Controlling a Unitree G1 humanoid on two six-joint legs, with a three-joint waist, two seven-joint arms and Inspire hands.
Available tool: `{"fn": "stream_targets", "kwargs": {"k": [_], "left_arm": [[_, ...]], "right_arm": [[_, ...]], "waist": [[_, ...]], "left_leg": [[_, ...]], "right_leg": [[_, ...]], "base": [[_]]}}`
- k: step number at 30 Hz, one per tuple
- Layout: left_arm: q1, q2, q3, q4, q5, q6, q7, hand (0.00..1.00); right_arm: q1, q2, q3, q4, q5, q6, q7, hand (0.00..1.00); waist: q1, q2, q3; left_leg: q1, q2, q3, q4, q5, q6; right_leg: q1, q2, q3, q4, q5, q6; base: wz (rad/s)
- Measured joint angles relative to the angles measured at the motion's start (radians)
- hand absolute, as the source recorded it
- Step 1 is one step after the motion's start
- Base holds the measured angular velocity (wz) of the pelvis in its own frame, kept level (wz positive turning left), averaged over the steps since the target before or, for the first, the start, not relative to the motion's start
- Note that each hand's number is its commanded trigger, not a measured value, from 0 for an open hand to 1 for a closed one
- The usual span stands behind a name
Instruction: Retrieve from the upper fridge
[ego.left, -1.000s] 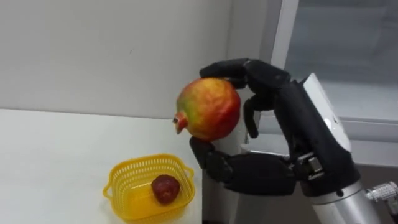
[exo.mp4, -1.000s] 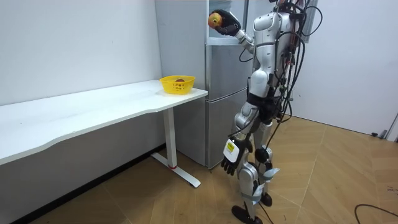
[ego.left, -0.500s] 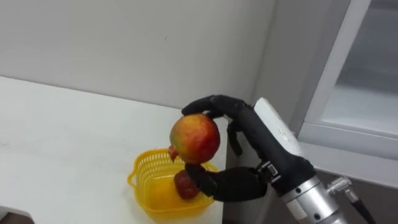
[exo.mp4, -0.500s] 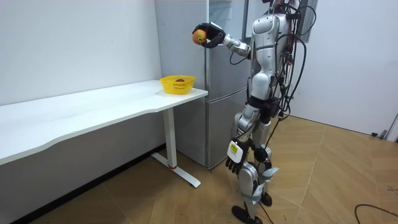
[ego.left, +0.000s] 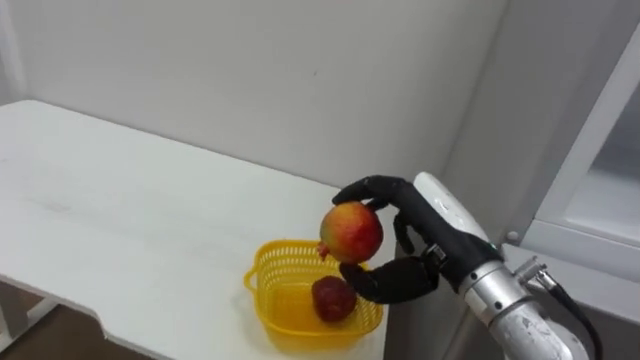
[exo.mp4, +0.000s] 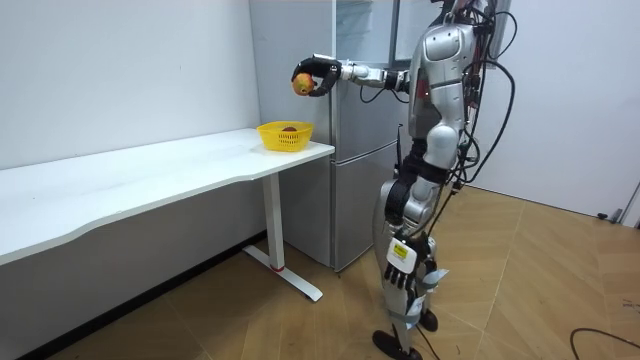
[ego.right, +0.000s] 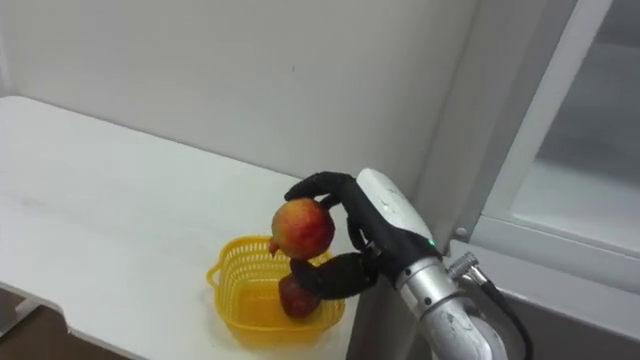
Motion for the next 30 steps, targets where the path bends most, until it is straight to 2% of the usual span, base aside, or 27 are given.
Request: {"fn": "stream_targets", "kwargs": {"k": [3,8,9,14,18,25,27,28,29,30], "left_arm": [[0.004,0.005,0.0,0.0,0.001,0.001,-0.013,0.0],[0.004,0.026,0.001,0.0,0.0,0.02,-0.015,0.0],[0.001,0.03,0.001,0.0,0.0,0.021,-0.015,0.0],[-0.001,0.035,0.014,-0.001,0.002,0.022,-0.016,0.0],[-0.004,0.037,0.042,-0.003,0.001,0.038,-0.015,0.0],[-0.004,0.041,0.06,-0.008,0.001,0.043,-0.015,0.0],[-0.004,0.044,0.061,-0.015,0.001,0.043,-0.015,0.0],[-0.006,0.044,0.062,-0.016,0.001,0.042,-0.015,0.0],[-0.006,0.044,0.063,-0.016,0.001,0.042,-0.015,0.0],[-0.005,0.044,0.064,-0.016,0.001,0.042,-0.017,0.0]], "right_arm": [[0.0,0.0,0.019,0.043,0.0,0.022,0.003,1.0],[-0.003,-0.006,0.021,0.093,0.025,0.034,0.008,1.0],[-0.003,-0.015,0.022,0.104,0.047,0.039,0.009,1.0],[-0.025,-0.038,0.047,0.135,0.076,0.046,0.011,1.0],[-0.025,-0.065,0.091,0.139,0.076,0.074,0.032,1.0],[-0.025,-0.068,0.102,0.155,0.075,0.086,0.043,1.0],[-0.026,-0.069,0.102,0.186,0.075,0.086,0.042,0.76],[-0.026,-0.07,0.102,0.205,0.075,0.087,0.042,0.28],[-0.026,-0.07,0.102,0.213,0.075,0.087,0.042,0.02],[-0.026,-0.07,0.102,0.218,0.075,0.088,0.042,0.0]], "waist": [[0.003,-0.003,-0.0015],[0.013,-0.011,-0.0051],[0.024,-0.012,-0.0042],[0.032,-0.019,-0.0033],[0.054,-0.024,-0.003],[0.065,-0.044,-0.0011],[0.077,-0.05,-0.0014],[0.08,-0.053,-0.0009],[0.083,-0.055,-0.0017],[0.085,-0.057,-0.0011]], "left_leg": [[-0.009,-0.01,-0.011,0.008,0.0,0.0],[-0.024,-0.014,-0.032,0.022,0.001,0.001],[-0.025,-0.014,-0.032,0.023,0.0,0.001],[-0.034,-0.016,-0.051,0.024,0.001,0.001],[-0.037,-0.016,-0.056,0.024,0.001,0.001],[-0.04,-0.017,-0.063,0.024,0.001,0.001],[-0.038,-0.017,-0.064,0.026,0.001,0.001],[-0.038,-0.017,-0.064,0.026,0.001,0.001],[-0.038,-0.017,-0.064,0.026,0.001,0.001],[-0.038,-0.017,-0.064,0.026,0.001,0.001]], "right_leg": [[0.001,-0.003,-0.01,-0.001,-0.001,0.0],[0.001,-0.005,-0.025,-0.001,-0.001,0.001],[0.0,-0.006,-0.026,0.0,-0.001,0.001],[-0.002,-0.009,-0.048,0.001,-0.002,0.002],[-0.004,-0.008,-0.049,0.001,-0.002,0.002],[-0.004,-0.008,-0.054,0.0,-0.004,0.006],[-0.004,-0.009,-0.062,0.0,-0.004,0.006],[-0.004,-0.009,-0.063,0.0,-0.004,0.006],[-0.004,-0.009,-0.064,0.0,-0.004,0.006],[-0.004,-0.009,-0.064,0.0,-0.004,0.006]], "base": [[0.11],[0.12],[0.05],[0.12],[0.02],[0.03],[0.0],[0.0],[0.0],[0.0]]}}
